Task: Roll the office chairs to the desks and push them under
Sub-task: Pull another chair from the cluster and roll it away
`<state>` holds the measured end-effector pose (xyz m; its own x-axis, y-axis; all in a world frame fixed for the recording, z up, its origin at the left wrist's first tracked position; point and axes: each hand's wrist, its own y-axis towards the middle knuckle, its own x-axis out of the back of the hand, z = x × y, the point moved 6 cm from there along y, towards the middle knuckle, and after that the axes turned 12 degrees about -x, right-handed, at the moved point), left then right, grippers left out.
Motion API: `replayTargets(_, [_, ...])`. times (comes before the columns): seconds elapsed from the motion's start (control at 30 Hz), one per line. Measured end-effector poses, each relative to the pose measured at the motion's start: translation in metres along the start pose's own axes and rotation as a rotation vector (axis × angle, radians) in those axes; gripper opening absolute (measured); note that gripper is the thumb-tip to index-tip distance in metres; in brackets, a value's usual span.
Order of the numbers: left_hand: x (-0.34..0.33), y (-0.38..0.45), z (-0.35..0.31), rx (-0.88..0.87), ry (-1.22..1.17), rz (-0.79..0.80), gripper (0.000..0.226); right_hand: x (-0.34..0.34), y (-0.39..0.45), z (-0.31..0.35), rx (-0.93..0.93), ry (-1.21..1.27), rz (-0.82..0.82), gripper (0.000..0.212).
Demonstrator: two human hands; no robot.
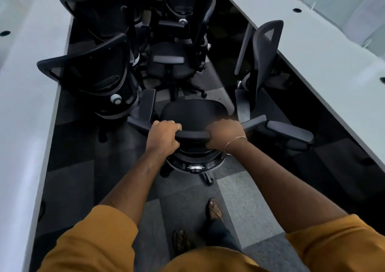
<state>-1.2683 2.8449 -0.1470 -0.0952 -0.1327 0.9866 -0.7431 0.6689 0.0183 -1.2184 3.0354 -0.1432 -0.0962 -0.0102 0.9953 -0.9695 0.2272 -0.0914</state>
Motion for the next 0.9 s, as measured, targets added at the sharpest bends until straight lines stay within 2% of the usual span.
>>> replayTargets(0.23, [-0.011,-0.046,-0.037,0.041,-0.009,-0.045,0.023,-0.005,-0.041,-0.01,0.095,-0.024,0.02,0.03])
replayTargets(0.43, [-0.025,-0.112,-0.081,0.143,-0.053,-0.061,0.022,-0.023,-0.103,-0.019,0.226,-0.027,-0.064,0.036])
replayTargets(0.57, [-0.035,-0.167,-0.102,0.108,-0.002,0.022,0.031,-0.043,-0.154,-0.015,0.376,-0.048,-0.066,0.035])
replayTargets(0.7, [-0.032,-0.206,-0.092,0.184,0.103,0.08,0.044,-0.043,-0.182,-0.02,0.435,0.001,-0.074,0.029])
replayTargets(0.9, [-0.014,-0.201,-0.117,0.358,0.104,-0.005,0.026,-0.014,-0.172,-0.04,0.448,0.032,-0.11,0.042])
